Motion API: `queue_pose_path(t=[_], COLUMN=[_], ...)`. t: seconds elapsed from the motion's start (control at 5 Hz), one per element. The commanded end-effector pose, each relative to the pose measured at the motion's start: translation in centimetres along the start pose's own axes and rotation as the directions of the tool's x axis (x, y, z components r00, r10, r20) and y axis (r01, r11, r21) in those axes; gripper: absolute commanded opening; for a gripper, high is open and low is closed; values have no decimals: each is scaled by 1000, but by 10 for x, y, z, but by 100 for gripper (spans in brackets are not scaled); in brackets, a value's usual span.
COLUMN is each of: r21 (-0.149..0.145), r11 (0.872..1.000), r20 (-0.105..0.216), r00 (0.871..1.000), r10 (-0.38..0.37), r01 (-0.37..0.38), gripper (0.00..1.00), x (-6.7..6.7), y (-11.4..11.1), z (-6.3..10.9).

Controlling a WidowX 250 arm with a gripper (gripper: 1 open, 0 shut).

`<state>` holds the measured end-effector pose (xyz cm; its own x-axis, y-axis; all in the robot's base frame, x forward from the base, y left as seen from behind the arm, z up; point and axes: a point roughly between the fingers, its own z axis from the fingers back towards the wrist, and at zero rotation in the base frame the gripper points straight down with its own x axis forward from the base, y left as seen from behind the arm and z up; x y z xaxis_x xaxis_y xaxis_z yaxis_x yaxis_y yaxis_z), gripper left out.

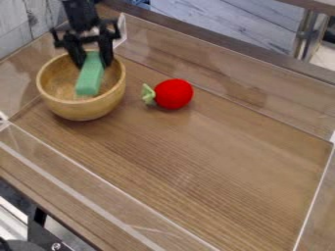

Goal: Remove the green block from the brown bowl and put it on the table

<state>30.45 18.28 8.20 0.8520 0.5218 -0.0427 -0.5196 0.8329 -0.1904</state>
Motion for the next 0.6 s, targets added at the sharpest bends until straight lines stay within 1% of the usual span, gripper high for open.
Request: queue_pose_path(t=[0.0,0.2,0.4], r21=[-49,-74,-96], r11=[998,990,978], r20=[92,74,61], r00=[995,990,982], r10=[-44,-118,-179], r01=[48,124,185], gripper=[0,0,0], x=[2,-11,-28], y=[-19,-42,-64], z=[55,62,65])
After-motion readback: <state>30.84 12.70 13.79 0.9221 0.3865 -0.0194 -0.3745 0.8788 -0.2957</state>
